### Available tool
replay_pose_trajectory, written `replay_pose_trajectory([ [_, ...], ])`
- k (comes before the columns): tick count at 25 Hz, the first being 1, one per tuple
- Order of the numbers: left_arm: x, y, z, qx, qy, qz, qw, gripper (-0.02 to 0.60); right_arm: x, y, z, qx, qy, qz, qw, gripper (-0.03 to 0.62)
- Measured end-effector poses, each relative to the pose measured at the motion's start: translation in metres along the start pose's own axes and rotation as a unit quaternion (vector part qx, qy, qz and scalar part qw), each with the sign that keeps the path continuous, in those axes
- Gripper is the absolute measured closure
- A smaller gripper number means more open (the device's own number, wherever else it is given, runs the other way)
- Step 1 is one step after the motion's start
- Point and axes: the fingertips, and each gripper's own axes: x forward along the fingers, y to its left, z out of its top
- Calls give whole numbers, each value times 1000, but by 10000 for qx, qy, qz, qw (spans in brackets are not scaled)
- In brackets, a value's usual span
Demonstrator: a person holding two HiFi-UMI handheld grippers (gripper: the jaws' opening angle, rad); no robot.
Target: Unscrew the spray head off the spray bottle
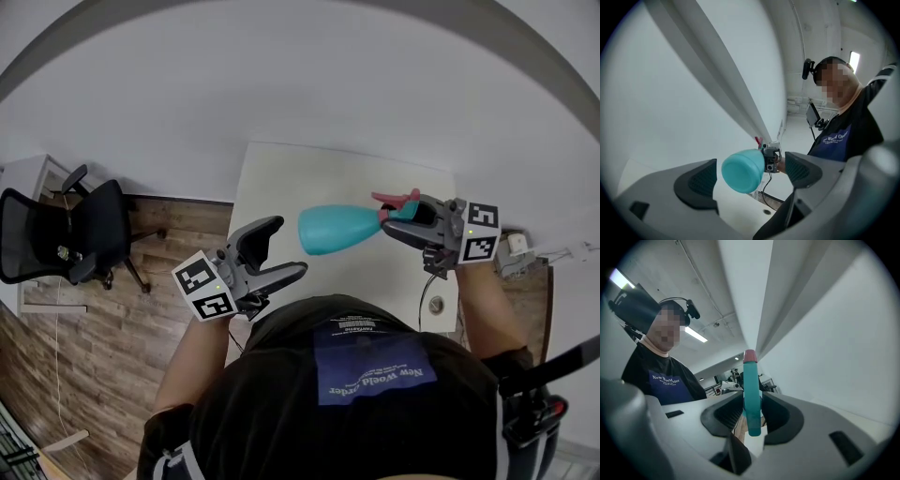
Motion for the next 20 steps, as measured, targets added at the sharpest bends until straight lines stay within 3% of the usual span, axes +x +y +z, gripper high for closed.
replay_pose_trajectory([
  [5,19,-9,3,112,101,-194,9997,28,-5,16,7,122,-343,260,9990,471],
  [16,64,-46,0,308,425,-1077,9928,25,4,38,4,322,-660,754,9944,471],
  [20,67,-55,-7,373,608,-1106,9913,29,-1,44,-3,450,-701,772,9935,471],
])
